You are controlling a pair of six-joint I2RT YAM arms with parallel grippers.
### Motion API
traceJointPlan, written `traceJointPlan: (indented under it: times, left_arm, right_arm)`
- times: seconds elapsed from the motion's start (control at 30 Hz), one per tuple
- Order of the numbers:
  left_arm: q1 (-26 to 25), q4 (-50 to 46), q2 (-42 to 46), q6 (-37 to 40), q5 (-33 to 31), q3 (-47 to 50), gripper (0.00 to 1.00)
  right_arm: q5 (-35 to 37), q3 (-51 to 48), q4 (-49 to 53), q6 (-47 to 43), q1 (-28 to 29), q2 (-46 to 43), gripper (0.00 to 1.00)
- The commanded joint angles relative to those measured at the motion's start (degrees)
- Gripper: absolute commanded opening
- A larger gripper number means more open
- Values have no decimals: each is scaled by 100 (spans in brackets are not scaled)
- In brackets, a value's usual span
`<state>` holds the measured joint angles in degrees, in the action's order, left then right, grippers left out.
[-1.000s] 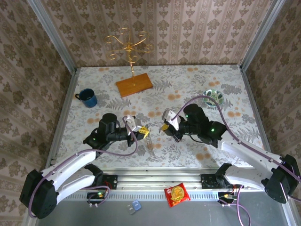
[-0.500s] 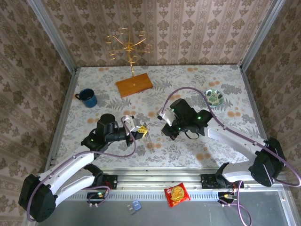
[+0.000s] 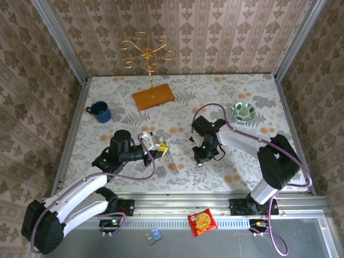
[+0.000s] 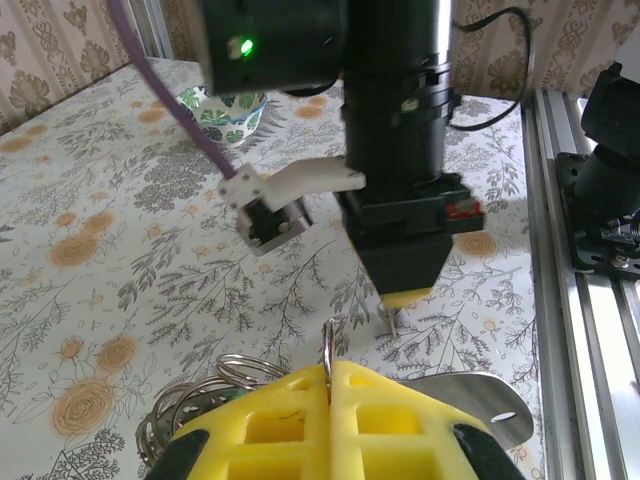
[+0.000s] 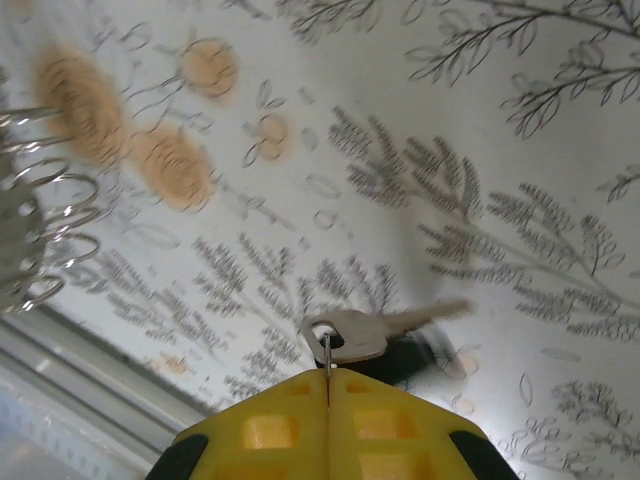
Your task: Put the keys on the keyring
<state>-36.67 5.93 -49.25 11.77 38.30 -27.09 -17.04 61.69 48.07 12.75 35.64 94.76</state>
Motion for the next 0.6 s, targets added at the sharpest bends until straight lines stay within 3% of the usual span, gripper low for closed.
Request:
traceJointPlan:
  times: [0.0, 0.33, 0.57]
  left_arm:
    - [45, 19, 98, 130, 107, -102, 0]
    - [54, 42, 6, 212, 175, -112, 0]
    - [63, 90, -40, 229, 193, -103, 0]
  right_arm:
    - [-10, 383, 176, -66, -89, 320, 0]
    - [376, 974, 34, -142, -267, 1119, 0]
    - [456, 1280, -108, -117, -272, 1452, 9]
